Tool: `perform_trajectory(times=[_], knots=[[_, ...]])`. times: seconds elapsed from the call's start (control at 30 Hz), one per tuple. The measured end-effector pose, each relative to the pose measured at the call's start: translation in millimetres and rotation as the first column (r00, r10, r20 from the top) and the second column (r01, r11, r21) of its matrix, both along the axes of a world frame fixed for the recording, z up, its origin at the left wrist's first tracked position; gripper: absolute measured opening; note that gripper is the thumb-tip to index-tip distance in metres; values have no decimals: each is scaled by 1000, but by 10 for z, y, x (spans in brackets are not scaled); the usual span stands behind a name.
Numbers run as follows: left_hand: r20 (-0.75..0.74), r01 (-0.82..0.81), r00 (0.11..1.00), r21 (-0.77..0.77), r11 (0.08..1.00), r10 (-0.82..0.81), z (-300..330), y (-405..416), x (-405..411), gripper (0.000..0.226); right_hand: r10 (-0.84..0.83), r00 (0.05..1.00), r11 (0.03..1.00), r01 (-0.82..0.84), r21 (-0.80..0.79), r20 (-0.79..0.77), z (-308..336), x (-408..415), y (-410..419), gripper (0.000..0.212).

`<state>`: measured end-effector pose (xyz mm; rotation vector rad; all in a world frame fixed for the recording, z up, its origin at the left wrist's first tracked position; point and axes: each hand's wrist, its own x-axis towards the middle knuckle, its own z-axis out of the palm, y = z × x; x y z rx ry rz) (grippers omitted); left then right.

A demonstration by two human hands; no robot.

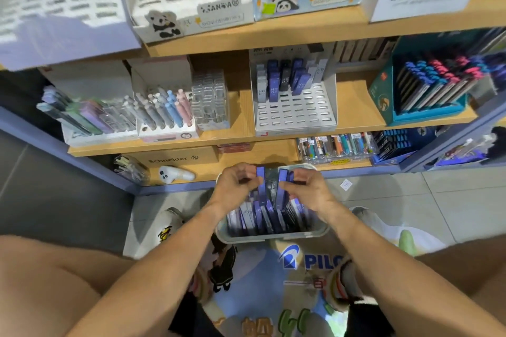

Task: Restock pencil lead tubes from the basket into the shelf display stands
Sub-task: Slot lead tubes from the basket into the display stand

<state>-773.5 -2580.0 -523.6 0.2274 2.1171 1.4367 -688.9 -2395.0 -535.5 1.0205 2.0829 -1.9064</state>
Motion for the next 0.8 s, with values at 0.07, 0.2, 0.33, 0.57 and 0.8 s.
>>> perform_trajectory(times=[0.07, 0.2, 0.33, 0.57, 0.8], knots=[[-7, -14, 1000, 82, 997, 15, 289, 14, -51, 13, 79, 994, 997, -79, 6, -70, 411, -19, 108, 21], [-11, -29, 999, 220, 975, 33, 884, 87, -105, 21, 123, 968, 992, -123, 11, -217, 1221, -73, 265, 31], [35, 16, 999, 318, 948, -28, 1258, 162, -93, 27, 163, 939, 979, -192, -69, -303, 1777, -105, 299, 25], [97, 25, 993, 346, 938, -62, 1370, 299, 3, 29, 158, 937, 976, -196, -92, -310, 1826, -180, 259, 16], [131, -145, 986, 338, 930, 106, 1209, 398, -80, 31, 44, 966, 993, -70, -94, -255, 1621, -381, 228, 24]])
